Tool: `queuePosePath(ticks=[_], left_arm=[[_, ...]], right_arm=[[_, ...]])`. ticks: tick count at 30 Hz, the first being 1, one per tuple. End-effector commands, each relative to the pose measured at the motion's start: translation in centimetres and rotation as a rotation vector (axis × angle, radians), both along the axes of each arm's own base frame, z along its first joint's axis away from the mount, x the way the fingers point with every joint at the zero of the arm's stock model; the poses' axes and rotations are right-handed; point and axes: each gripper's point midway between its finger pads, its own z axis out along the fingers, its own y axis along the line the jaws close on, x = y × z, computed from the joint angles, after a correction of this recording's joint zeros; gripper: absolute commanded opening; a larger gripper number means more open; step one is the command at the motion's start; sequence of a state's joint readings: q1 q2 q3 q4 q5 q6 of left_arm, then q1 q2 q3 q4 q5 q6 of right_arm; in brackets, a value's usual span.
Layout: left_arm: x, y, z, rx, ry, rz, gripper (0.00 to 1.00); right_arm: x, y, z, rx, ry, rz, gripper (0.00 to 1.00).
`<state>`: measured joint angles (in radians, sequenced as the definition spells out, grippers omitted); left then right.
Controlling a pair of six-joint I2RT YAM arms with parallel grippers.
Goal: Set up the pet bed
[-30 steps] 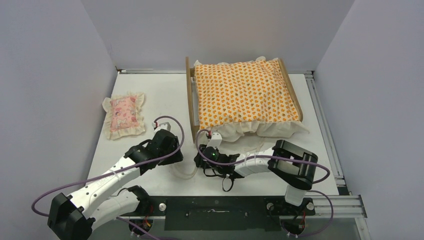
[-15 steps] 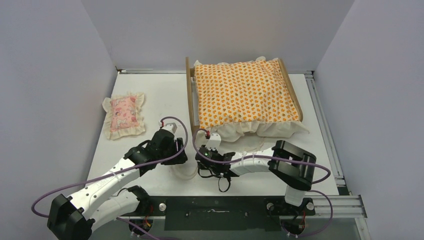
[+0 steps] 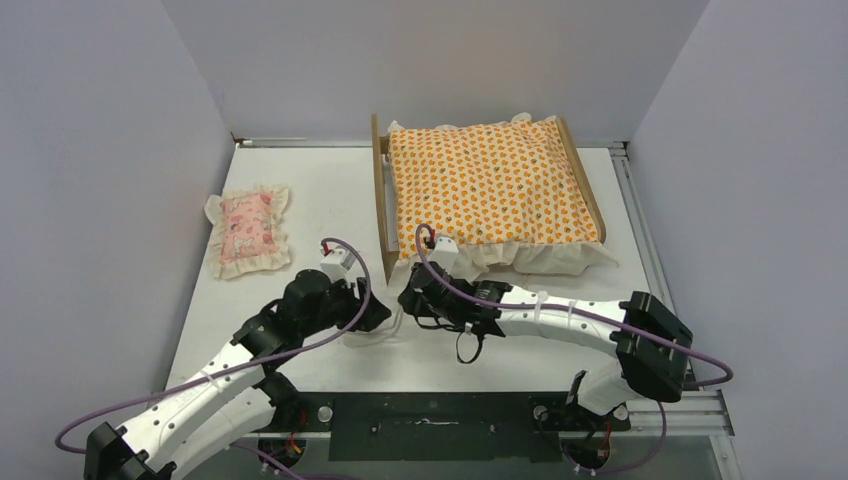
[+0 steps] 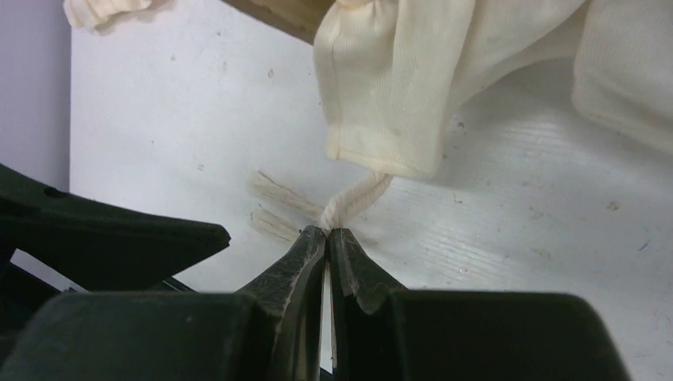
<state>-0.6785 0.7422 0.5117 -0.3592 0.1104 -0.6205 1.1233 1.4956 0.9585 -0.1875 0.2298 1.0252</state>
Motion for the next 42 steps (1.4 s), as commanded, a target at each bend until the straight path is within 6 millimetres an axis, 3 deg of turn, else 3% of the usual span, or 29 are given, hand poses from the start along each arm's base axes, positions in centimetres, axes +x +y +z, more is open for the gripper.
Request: queuePosePath(ticks=[1, 7, 14, 19, 27, 42], left_arm=[[0.5, -1.8, 3.8, -0.125, -0.159, -0.057, 0.53], [0.1, -2.6, 4.5, -0.172, -0.223, -0.075, 0.52], [-0.4, -3.9, 3.1, -0.089, -0.311, -0.058, 0.48], [-0.1, -4.2, 2.2, -0.068, -0.334, -0.022, 0.42], [0.2, -4.7, 0.1, -0.067, -0.306, 0.003, 0.4], [0.2, -5.8, -0.2, -0.109, -0.287, 0.004, 0.36]], right_arm=[[0.7, 0.6, 3.4, 0.109, 0.01, 0.037, 0.05], [0.6, 0.6, 4.5, 0.144, 0.018, 0.054, 0.05], [0.9, 0.1, 4.9, 0.17, 0.026, -0.005, 0.05], [1.1, -0.1, 4.2, 0.16, 0.041, -0.033, 0.05], [0.9, 0.0, 3.7, 0.169, 0.061, -0.038, 0.06], [0.4, -0.1, 3.3, 0.196, 0.091, -0.05, 0.06]])
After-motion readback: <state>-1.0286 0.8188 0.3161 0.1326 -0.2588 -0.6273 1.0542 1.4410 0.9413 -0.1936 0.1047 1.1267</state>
